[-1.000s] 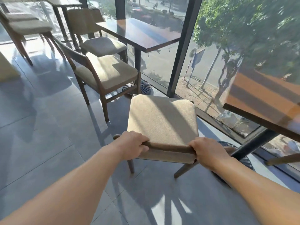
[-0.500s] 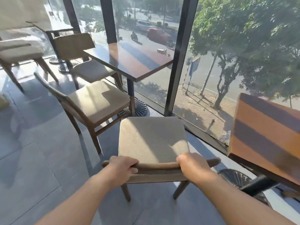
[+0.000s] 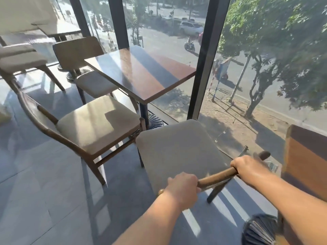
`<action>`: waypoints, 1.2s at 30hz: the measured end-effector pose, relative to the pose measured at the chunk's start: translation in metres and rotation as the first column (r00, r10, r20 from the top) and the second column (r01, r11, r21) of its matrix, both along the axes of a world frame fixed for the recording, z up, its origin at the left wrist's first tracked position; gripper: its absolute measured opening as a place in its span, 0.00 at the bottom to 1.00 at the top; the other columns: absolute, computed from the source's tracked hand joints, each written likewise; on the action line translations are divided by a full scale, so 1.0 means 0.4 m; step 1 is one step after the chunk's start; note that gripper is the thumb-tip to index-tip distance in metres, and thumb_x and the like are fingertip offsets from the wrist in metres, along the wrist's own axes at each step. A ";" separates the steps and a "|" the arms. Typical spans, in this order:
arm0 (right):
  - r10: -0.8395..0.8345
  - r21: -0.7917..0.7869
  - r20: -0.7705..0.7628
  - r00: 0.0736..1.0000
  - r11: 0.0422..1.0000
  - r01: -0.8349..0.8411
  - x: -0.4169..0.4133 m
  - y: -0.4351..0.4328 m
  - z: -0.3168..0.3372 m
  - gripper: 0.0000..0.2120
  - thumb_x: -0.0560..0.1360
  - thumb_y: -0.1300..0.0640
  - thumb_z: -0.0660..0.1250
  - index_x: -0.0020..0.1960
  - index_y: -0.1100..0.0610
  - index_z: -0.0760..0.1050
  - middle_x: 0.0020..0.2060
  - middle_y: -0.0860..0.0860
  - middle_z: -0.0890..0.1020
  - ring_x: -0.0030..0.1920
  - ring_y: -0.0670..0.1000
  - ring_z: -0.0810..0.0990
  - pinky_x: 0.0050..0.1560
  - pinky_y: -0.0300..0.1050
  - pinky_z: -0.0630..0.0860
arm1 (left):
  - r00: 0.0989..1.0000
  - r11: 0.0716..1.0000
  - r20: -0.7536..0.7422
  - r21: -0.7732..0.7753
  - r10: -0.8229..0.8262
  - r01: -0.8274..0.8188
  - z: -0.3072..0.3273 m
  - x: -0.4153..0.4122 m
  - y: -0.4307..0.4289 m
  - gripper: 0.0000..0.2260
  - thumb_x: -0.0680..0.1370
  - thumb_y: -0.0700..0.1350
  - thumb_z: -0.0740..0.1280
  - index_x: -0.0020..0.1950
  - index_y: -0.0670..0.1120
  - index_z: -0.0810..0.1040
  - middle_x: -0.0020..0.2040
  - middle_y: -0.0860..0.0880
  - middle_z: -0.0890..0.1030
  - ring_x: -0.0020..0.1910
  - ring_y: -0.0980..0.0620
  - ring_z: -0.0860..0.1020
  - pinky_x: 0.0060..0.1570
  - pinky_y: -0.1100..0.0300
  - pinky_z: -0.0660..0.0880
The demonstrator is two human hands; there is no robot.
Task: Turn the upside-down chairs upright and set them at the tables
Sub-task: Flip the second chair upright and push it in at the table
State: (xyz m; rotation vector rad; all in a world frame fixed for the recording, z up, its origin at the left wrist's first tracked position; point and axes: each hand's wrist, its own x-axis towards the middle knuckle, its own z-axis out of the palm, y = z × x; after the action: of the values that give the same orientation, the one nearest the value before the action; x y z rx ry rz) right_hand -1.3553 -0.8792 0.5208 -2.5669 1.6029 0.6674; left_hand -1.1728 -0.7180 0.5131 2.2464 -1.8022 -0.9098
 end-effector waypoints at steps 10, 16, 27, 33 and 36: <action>-0.036 -0.046 0.019 0.999 0.998 0.037 0.026 -0.317 -0.037 0.14 0.74 0.68 0.66 0.50 0.51 0.82 0.51 0.55 0.82 0.71 0.63 0.71 0.72 0.74 0.61 | 0.998 0.998 0.056 -0.057 -0.012 0.015 -0.019 -0.016 -0.346 0.11 0.73 0.53 0.69 0.47 0.46 0.83 0.37 0.47 0.78 0.41 0.39 0.81 0.39 0.57 0.76; 0.038 -0.025 0.112 0.993 0.999 -0.035 0.041 -0.471 -0.045 0.12 0.76 0.65 0.62 0.53 0.57 0.82 0.58 0.61 0.77 0.71 0.69 0.66 0.74 0.72 0.58 | 0.994 0.998 0.101 -0.065 0.029 -0.023 -0.024 -0.003 -0.468 0.14 0.68 0.55 0.69 0.32 0.44 0.73 0.27 0.48 0.67 0.34 0.40 0.71 0.33 0.58 0.68; 0.352 -0.143 0.023 0.936 0.928 -0.345 0.103 -0.694 -0.050 0.19 0.76 0.74 0.62 0.61 0.57 0.79 0.61 0.59 0.82 0.73 0.64 0.68 0.73 0.78 0.58 | 0.960 0.957 0.020 -0.091 0.279 -0.276 -0.045 -0.033 -0.603 0.13 0.73 0.56 0.63 0.33 0.49 0.73 0.33 0.49 0.76 0.36 0.43 0.77 0.32 0.56 0.69; 0.348 -0.078 -0.017 0.938 0.934 -0.348 0.156 -0.813 -0.062 0.21 0.71 0.71 0.61 0.60 0.58 0.79 0.57 0.62 0.80 0.63 0.69 0.73 0.64 0.69 0.73 | 0.934 0.933 0.021 -0.051 0.358 -0.356 -0.055 -0.028 -0.702 0.11 0.77 0.54 0.65 0.37 0.50 0.73 0.38 0.49 0.78 0.39 0.44 0.79 0.35 0.56 0.71; 0.365 -0.119 -0.023 0.931 0.923 -0.365 0.178 -0.813 -0.067 0.21 0.72 0.73 0.62 0.60 0.58 0.79 0.58 0.60 0.80 0.63 0.67 0.74 0.67 0.72 0.69 | 0.927 0.928 0.039 -0.028 0.373 -0.372 -0.041 -0.015 -0.717 0.10 0.76 0.52 0.65 0.37 0.50 0.72 0.38 0.49 0.77 0.38 0.44 0.77 0.35 0.56 0.71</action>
State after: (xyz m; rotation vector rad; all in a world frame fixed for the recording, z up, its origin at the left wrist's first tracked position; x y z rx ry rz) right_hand -1.2842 -1.2043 0.4938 -2.9920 1.2041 0.6047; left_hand -1.1787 -1.0047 0.4966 2.4901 -1.3159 -0.7678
